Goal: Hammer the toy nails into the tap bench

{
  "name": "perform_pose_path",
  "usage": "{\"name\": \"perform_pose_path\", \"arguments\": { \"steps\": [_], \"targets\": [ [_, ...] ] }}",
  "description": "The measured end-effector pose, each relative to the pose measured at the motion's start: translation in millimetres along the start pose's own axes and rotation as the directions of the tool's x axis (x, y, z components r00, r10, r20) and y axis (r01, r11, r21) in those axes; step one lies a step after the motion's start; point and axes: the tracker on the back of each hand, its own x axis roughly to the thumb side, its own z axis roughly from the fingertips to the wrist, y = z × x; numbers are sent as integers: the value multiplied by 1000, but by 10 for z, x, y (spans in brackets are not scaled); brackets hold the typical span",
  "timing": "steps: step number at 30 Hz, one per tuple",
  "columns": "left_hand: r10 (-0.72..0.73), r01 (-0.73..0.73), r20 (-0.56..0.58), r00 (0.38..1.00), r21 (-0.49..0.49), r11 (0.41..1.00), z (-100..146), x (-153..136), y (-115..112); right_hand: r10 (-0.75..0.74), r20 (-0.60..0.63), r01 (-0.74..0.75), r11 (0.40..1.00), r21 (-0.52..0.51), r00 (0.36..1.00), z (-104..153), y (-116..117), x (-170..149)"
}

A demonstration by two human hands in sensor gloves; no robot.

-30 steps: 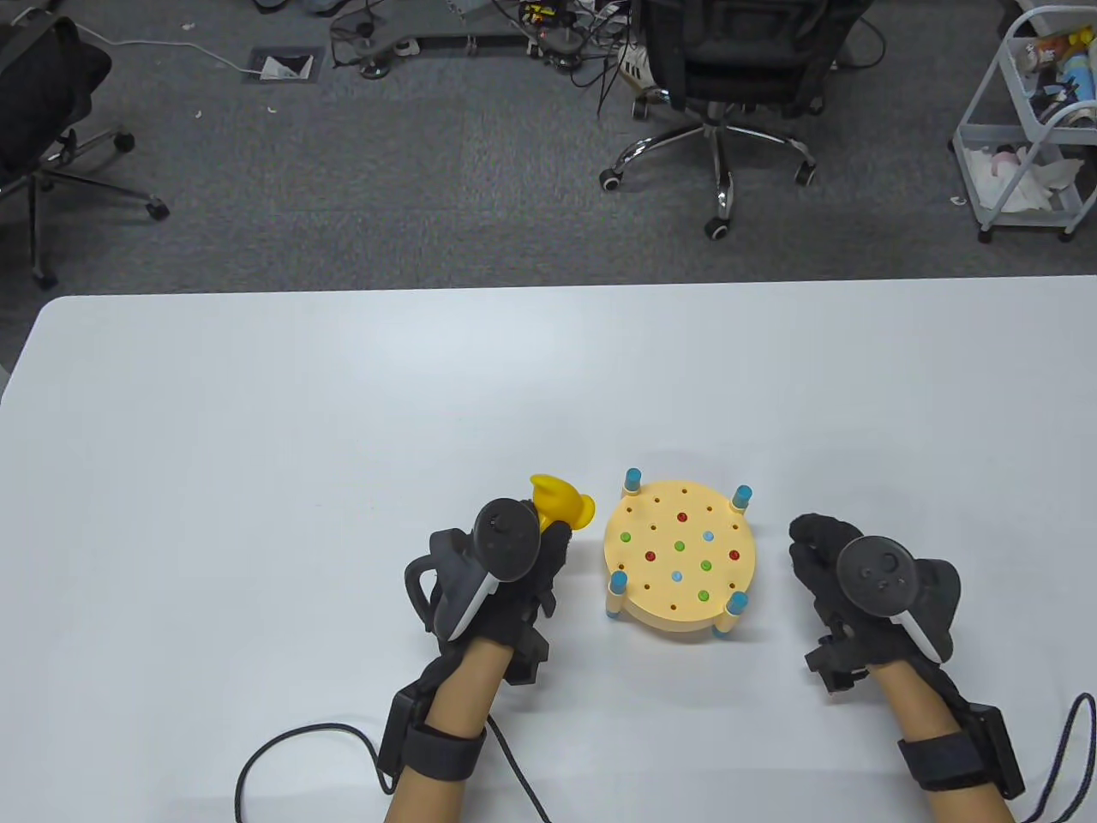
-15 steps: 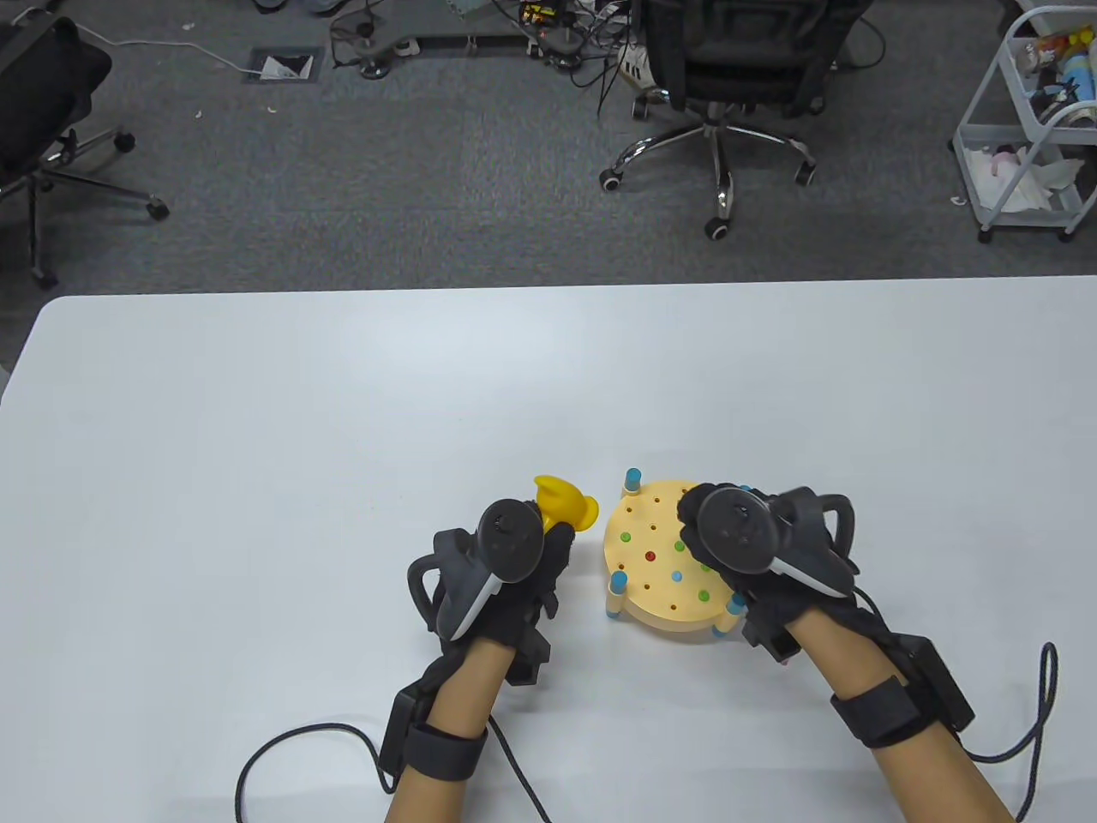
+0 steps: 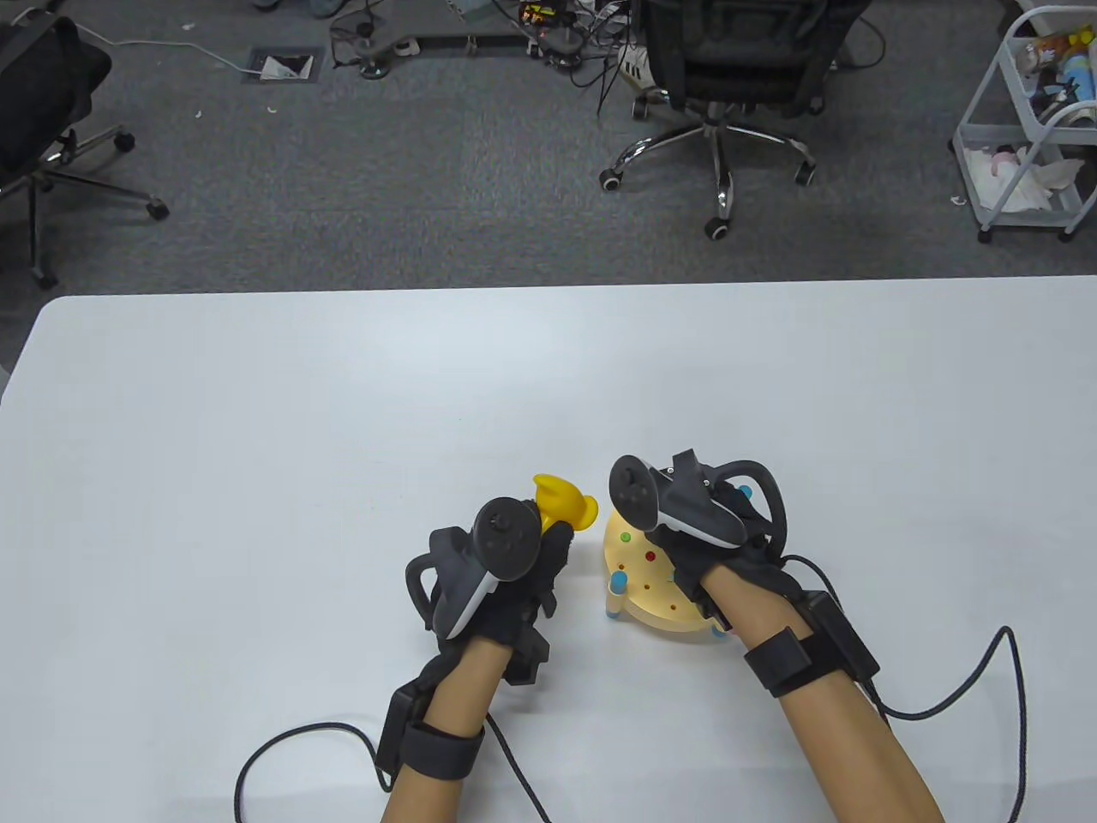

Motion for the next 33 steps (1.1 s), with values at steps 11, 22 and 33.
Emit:
{"name": "perform_pose_path", "arguments": {
  "steps": [11,22,33],
  "targets": [
    [0,0,-4,1000,-14,1000,-4,0,-3,102,-73,-96,992,83,992,-78,60,88],
    [-9,9,3,1000,-18,1000,-5,10,2,109,-73,-100,988,121,991,-97,133,124],
    [-42,37,112,993,49,998,31,133,-38,-198,-251,135,960,-246,948,231,-80,-828]
  ]
}}
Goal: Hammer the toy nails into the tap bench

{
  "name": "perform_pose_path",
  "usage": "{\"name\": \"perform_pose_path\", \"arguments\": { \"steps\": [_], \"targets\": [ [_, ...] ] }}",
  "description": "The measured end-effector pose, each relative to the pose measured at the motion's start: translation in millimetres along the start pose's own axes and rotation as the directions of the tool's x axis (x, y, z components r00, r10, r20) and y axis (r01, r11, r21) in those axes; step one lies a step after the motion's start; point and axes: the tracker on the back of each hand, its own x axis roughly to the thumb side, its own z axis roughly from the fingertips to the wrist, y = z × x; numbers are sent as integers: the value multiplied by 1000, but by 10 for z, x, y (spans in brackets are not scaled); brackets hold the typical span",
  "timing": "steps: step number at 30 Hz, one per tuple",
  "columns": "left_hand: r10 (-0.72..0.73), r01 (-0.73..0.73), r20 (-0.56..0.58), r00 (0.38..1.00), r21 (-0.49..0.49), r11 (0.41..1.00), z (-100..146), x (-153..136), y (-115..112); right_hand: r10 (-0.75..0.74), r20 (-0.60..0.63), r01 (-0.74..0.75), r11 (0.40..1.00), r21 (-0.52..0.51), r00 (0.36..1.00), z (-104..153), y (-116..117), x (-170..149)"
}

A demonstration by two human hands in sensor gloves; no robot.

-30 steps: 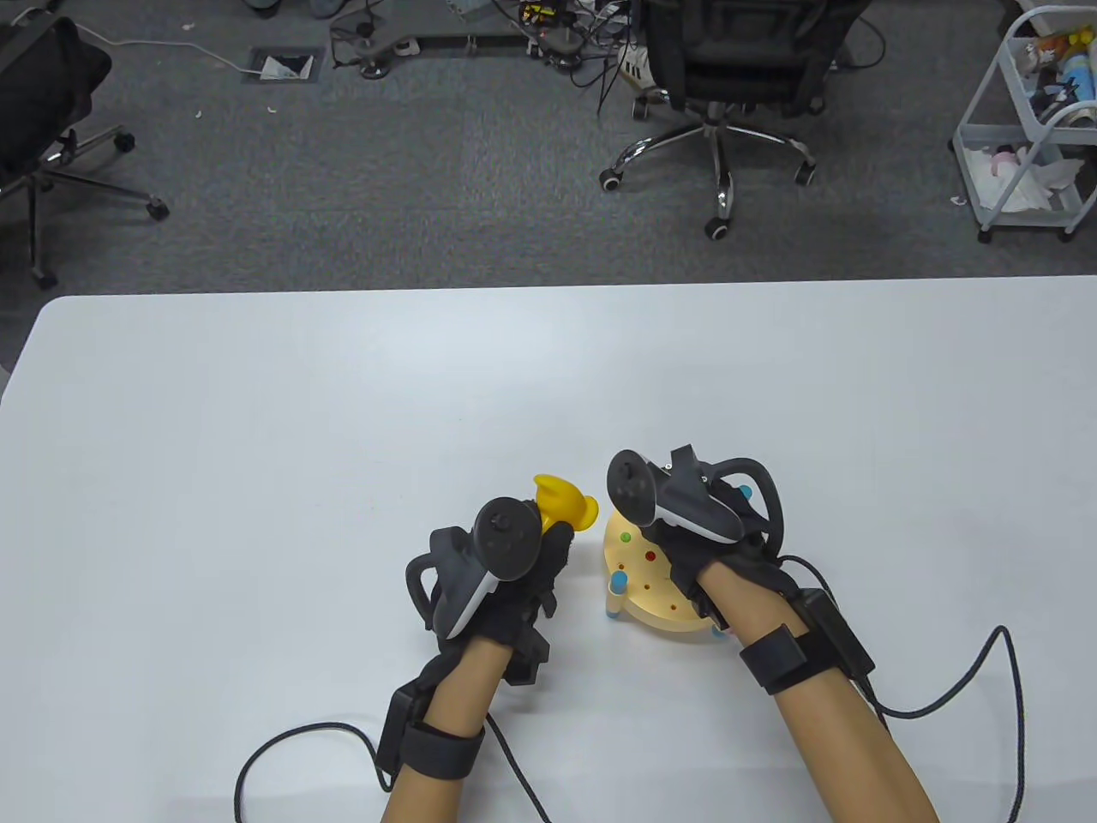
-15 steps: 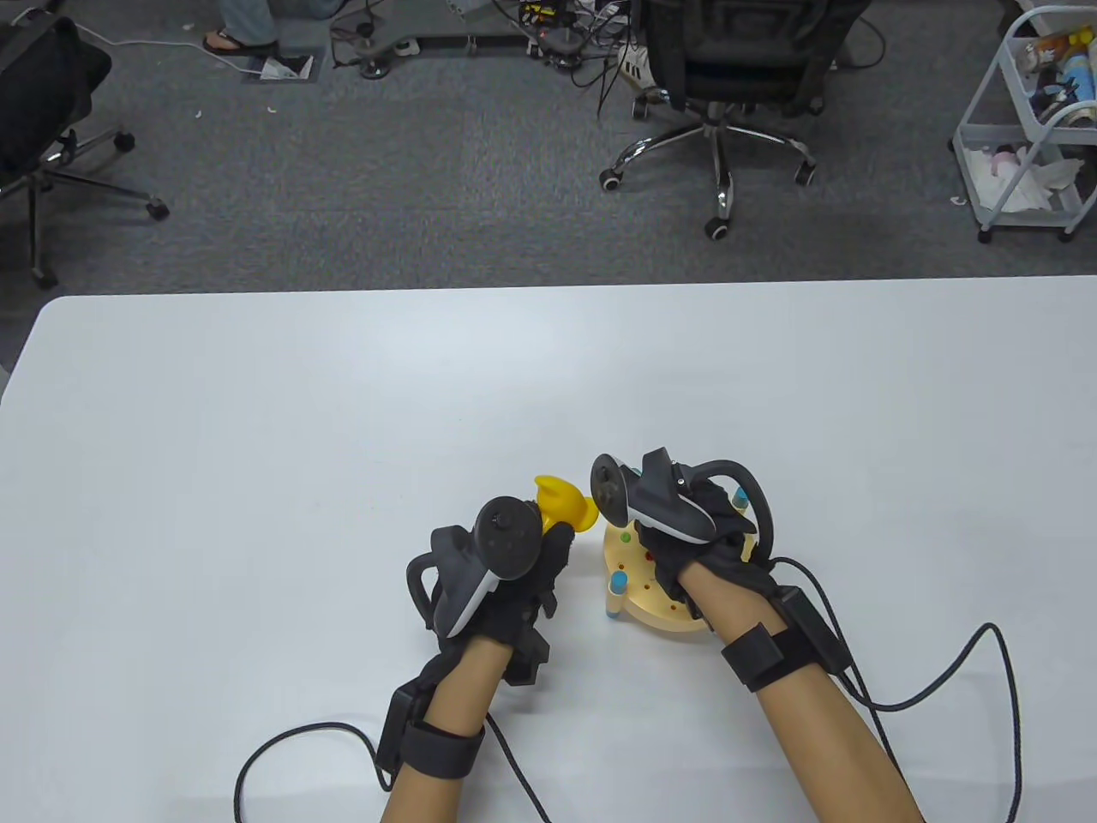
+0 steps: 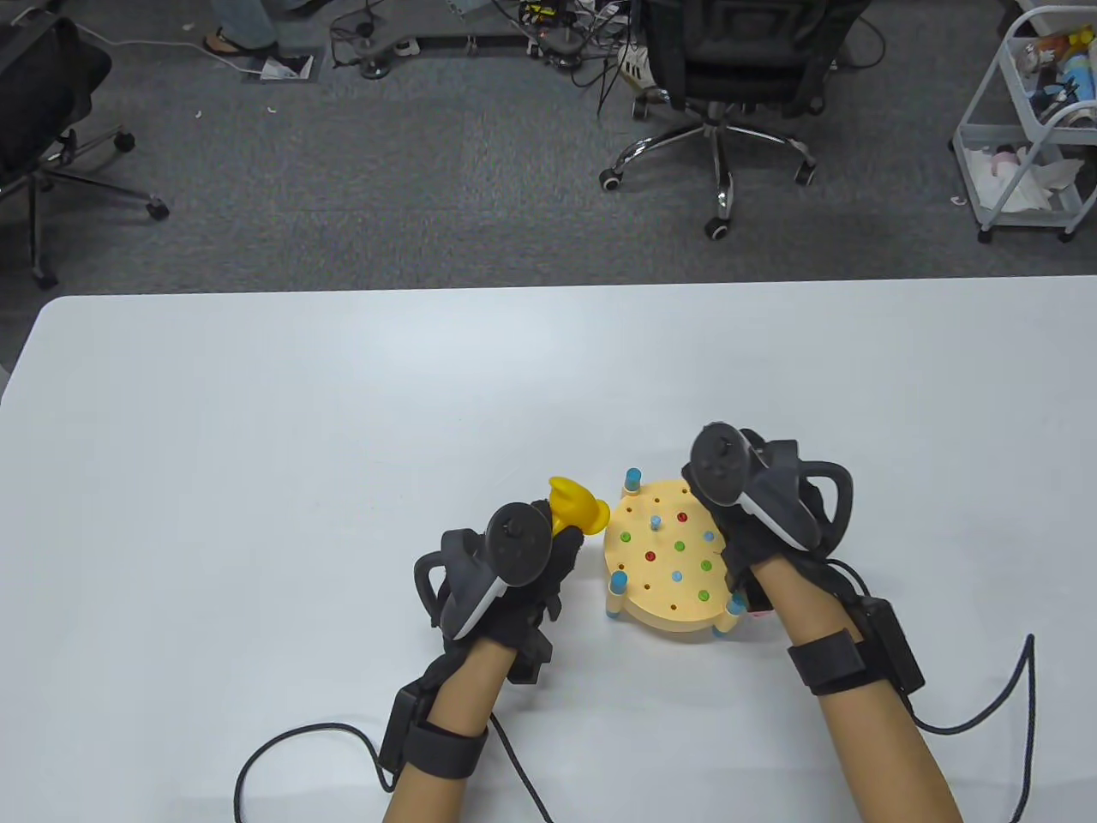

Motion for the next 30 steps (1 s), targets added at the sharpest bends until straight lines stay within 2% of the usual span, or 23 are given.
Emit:
{"name": "perform_pose_path", "arguments": {
  "steps": [2,5,7,9,12,13,14,15,16,18,19,20,21,22,23,24,25,26,27,28,29,30],
  "targets": [
    [-40,35,93,995,50,998,7,98,-9,-35,-36,36,999,12,999,47,202,-258],
    [-98,84,144,985,103,991,-7,240,-18,-146,-40,147,988,38,988,85,434,-450],
    [-107,92,167,980,96,991,-54,365,-42,-301,-13,301,952,56,954,110,624,-539],
    [-117,105,181,977,70,992,-99,460,-78,-368,22,365,926,91,929,113,730,-558],
    [-208,206,201,957,33,978,-183,635,-187,-375,19,374,927,40,927,135,843,-588],
    [-299,315,234,925,-36,948,-234,706,-270,-388,13,387,921,40,921,138,852,-596],
    [-389,426,225,893,-148,892,-276,736,-280,-412,3,411,910,54,911,135,861,-597],
    [-444,480,228,867,-138,866,-255,782,-218,-415,-2,415,908,64,910,133,864,-595],
    [-454,468,234,860,-4,884,-245,852,-168,-404,2,403,913,61,915,133,867,-590],
    [-493,461,186,850,191,867,-206,892,-61,-391,5,390,919,49,920,138,872,-586],
    [-483,457,226,846,160,875,-237,912,-146,-397,1,397,917,50,918,138,874,-586],
    [-494,524,311,812,-16,851,-296,920,-314,-403,-2,402,914,53,915,138,876,-584],
    [-612,644,230,757,-104,758,-301,942,-278,-401,-3,400,915,54,916,138,876,-582],
    [-601,624,282,748,11,781,-270,949,-233,-397,-3,397,916,52,918,139,879,-582],
    [-585,565,240,775,151,811,-246,961,-195,-396,-3,396,917,52,918,139,879,-581],
    [-519,468,251,817,239,851,-209,942,-157,-394,-2,394,918,54,919,137,882,-583],
    [-444,424,331,833,134,896,-250,939,-269,-394,-3,394,918,51,919,140,885,-585],
    [-516,544,225,826,-80,836,-341,885,-387,-397,-6,397,916,51,918,141,883,-582],
    [-538,586,270,799,-148,796,-346,920,-317,-396,-8,395,917,52,918,143,883,-580],
    [-529,571,292,797,-79,817,-333,909,-296,-395,-8,394,918,49,919,144,884,-580],
    [-531,530,225,817,71,845,-305,913,-244,-391,-8,391,919,52,920,141,883,-578],
    [-485,483,259,835,74,872,-293,867,-280,-391,-4,390,919,52,921,141,887,-584]
  ]
}}
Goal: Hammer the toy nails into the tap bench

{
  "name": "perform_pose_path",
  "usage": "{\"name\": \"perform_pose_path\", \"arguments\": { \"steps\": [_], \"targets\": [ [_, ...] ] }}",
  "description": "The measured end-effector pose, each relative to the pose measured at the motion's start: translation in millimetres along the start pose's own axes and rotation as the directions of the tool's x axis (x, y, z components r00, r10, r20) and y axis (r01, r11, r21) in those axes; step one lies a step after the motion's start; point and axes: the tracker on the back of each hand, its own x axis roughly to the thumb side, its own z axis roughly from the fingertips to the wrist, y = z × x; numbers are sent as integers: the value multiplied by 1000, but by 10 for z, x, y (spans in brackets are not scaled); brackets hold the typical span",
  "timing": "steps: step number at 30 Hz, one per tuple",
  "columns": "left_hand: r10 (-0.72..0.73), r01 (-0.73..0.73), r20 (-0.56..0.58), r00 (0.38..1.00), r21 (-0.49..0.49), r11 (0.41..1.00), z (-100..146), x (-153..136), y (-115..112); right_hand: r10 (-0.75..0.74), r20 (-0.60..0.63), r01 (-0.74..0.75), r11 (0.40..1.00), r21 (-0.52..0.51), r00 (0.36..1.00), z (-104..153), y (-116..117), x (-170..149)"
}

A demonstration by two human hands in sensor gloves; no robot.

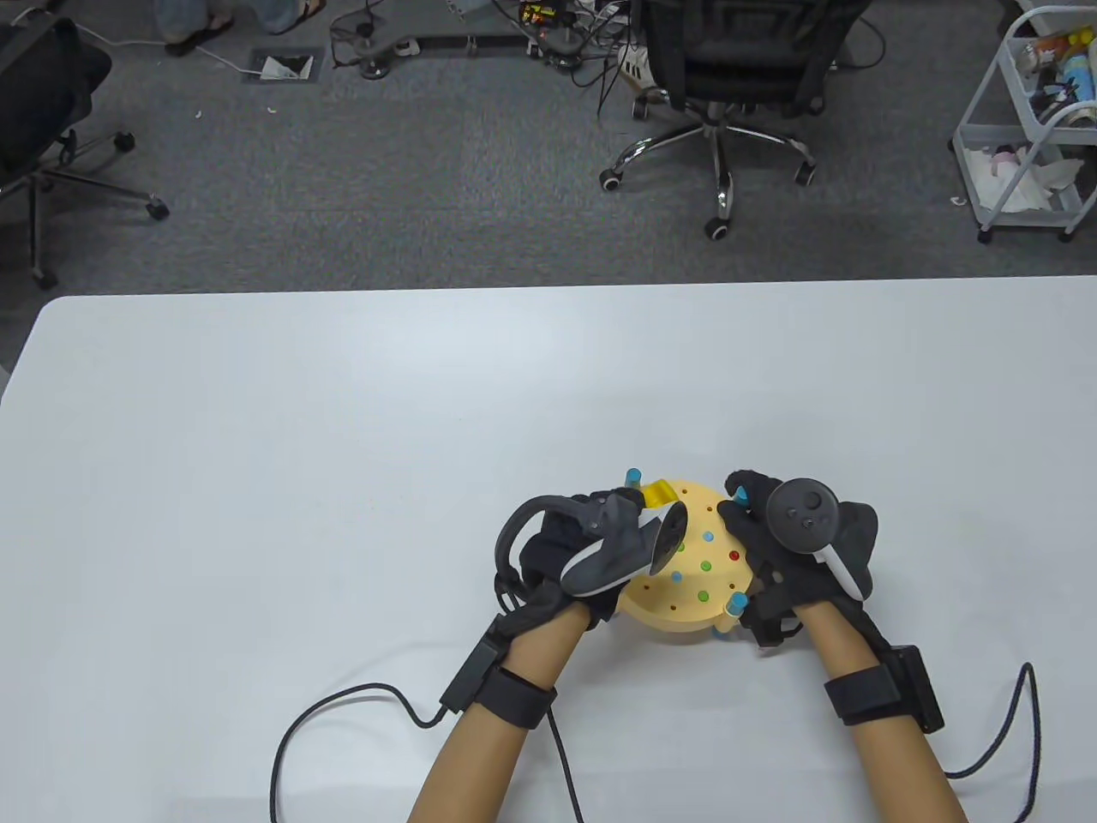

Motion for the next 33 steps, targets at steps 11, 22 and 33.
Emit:
{"name": "perform_pose_path", "arguments": {
  "steps": [11,22,33],
  "targets": [
    [627,-621,-213,749,105,777,286,-640,5,-48,-11,48,999,7,999,-2,16,-40],
    [495,-626,-585,642,-28,779,427,-1134,-816,-286,-22,280,949,-145,958,175,-534,-404],
    [316,-514,-589,744,-202,834,375,-1011,-1067,-312,-94,298,944,-138,945,249,-540,-805]
  ]
}}
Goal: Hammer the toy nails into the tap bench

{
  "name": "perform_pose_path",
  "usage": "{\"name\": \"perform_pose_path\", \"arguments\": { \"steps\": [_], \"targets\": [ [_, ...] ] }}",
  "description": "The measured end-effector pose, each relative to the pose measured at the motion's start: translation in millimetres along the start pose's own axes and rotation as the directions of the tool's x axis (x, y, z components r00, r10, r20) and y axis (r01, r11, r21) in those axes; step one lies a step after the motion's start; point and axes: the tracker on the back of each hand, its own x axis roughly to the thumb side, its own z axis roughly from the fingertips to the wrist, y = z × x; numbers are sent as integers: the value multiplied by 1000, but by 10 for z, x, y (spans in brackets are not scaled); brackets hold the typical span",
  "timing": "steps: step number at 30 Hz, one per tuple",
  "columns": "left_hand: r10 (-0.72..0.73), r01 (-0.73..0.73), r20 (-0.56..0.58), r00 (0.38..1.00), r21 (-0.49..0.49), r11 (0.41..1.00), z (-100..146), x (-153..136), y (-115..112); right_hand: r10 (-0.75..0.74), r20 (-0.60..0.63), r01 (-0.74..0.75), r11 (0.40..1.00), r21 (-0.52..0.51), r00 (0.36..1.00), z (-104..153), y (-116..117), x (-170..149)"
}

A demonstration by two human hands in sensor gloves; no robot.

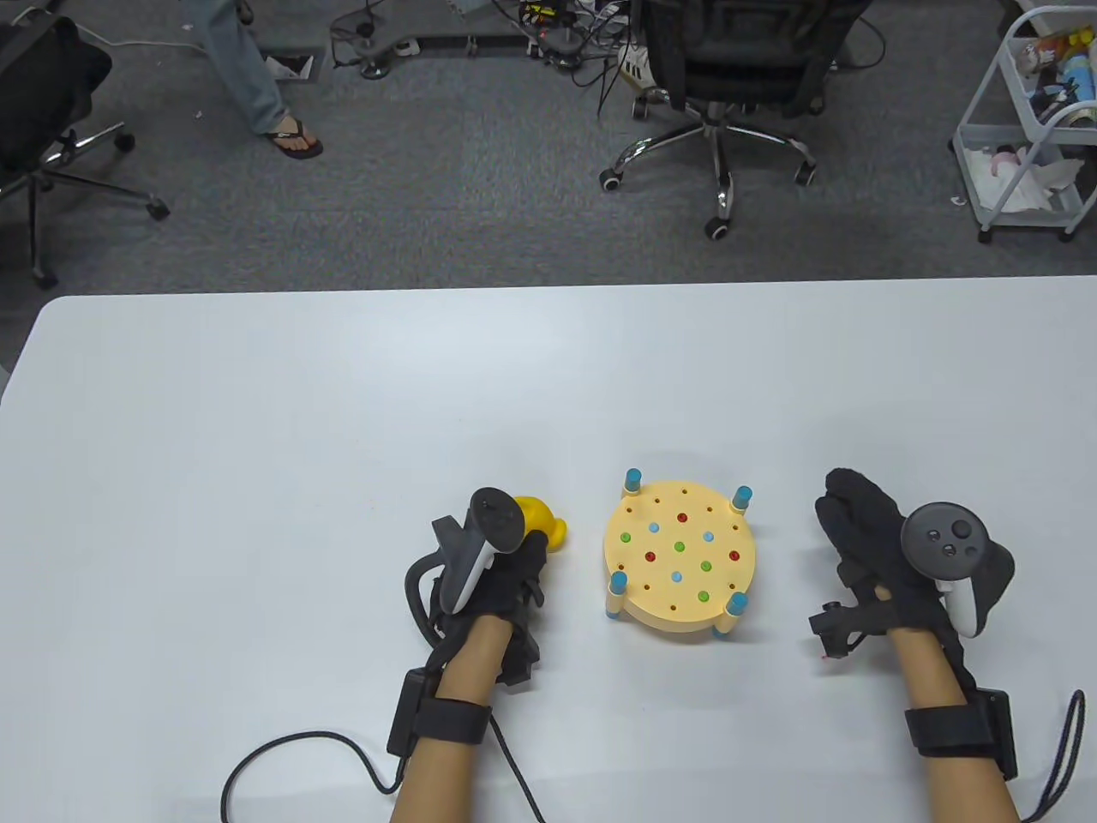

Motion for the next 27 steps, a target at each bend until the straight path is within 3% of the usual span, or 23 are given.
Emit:
{"name": "perform_pose_path", "arguments": {
  "steps": [1,3,6,8,12,16,19,21,24,27],
  "targets": [
    [-22,22,0,1000,6,1000,7,25,1,2,1,-2,1000,1,1000,-2,3,0],
    [-214,214,-8,977,41,976,51,122,0,22,9,-22,1000,8,1000,-6,28,1],
    [-447,447,-33,894,133,885,94,236,-42,42,18,-43,999,17,999,-15,58,-4],
    [-506,505,-30,862,124,854,101,279,-60,47,20,-47,999,23,999,-22,71,-9],
    [-502,500,-22,865,126,857,120,282,-50,45,20,-45,999,26,999,-40,71,-37],
    [-424,418,-16,905,207,885,262,200,213,67,58,-67,998,-9,996,-26,-13,-17],
    [-279,238,114,953,287,928,343,118,448,167,144,-163,986,-43,975,27,-53,-19],
    [-215,155,194,957,284,946,365,65,508,263,200,-259,965,-47,944,63,-42,-35],
    [-246,186,189,951,285,940,368,14,513,403,256,-402,914,-56,879,95,10,-49],
    [-300,246,163,940,287,926,333,10,447,439,266,-449,893,-28,858,100,106,-26]
  ]
}}
